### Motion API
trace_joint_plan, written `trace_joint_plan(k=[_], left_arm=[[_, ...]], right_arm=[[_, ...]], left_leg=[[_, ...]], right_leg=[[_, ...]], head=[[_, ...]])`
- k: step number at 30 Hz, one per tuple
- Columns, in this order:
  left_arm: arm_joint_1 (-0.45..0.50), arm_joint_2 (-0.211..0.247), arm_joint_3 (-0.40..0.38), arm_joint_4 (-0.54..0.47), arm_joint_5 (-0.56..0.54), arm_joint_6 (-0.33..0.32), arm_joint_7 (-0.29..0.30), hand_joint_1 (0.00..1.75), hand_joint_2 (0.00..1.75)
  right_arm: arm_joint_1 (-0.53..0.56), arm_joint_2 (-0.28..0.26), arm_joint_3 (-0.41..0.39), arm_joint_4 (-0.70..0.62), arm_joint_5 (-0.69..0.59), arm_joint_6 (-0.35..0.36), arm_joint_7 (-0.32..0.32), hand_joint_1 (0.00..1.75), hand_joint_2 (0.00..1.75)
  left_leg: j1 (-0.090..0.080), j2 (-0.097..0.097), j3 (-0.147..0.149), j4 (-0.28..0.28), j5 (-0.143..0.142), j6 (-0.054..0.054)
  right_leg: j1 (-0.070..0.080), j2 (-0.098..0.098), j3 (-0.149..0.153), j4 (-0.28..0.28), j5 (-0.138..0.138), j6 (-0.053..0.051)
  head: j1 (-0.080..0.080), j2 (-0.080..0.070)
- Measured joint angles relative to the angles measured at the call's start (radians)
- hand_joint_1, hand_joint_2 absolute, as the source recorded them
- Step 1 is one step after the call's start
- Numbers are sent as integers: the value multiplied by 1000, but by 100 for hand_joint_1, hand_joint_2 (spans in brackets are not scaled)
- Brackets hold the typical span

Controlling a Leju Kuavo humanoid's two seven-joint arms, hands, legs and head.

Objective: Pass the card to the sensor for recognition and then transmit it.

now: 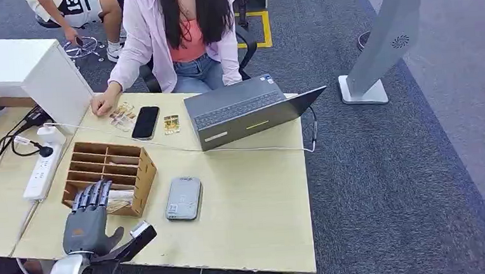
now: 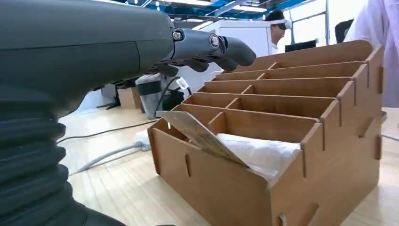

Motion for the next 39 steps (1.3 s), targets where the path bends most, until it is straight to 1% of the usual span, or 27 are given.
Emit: trace_joint_plan(k=[9, 17, 24, 39], left_arm=[[9, -4, 26, -11, 4, 2, -7, 0, 175], [-2, -6, 53, -18, 42, 16, -38, 0, 175], [-26, -13, 69, -18, 52, 16, -39, 0, 175], [-53, -31, 69, -13, 52, 11, -40, 0, 175]], right_arm=[[0, 0, 3, 0, 9, 0, 0, 0, 0], [0, 0, 3, 0, 23, 2, 5, 0, 0], [0, 0, 3, 0, 30, 2, 6, 0, 0], [-1, 0, 3, 0, 45, 11, 7, 0, 0]], left_leg=[[0, 0, 0, 0, 0, 0], [0, 0, 0, 0, 0, 0], [0, 0, 0, 0, 0, 0], [0, 0, 0, 0, 0, 0]], right_leg=[[0, 0, 0, 0, 0, 0], [0, 0, 0, 0, 0, 0], [0, 0, 0, 0, 0, 0], [0, 0, 0, 0, 0, 0]], head=[[0, 0], [0, 0], [0, 0], [0, 0]])
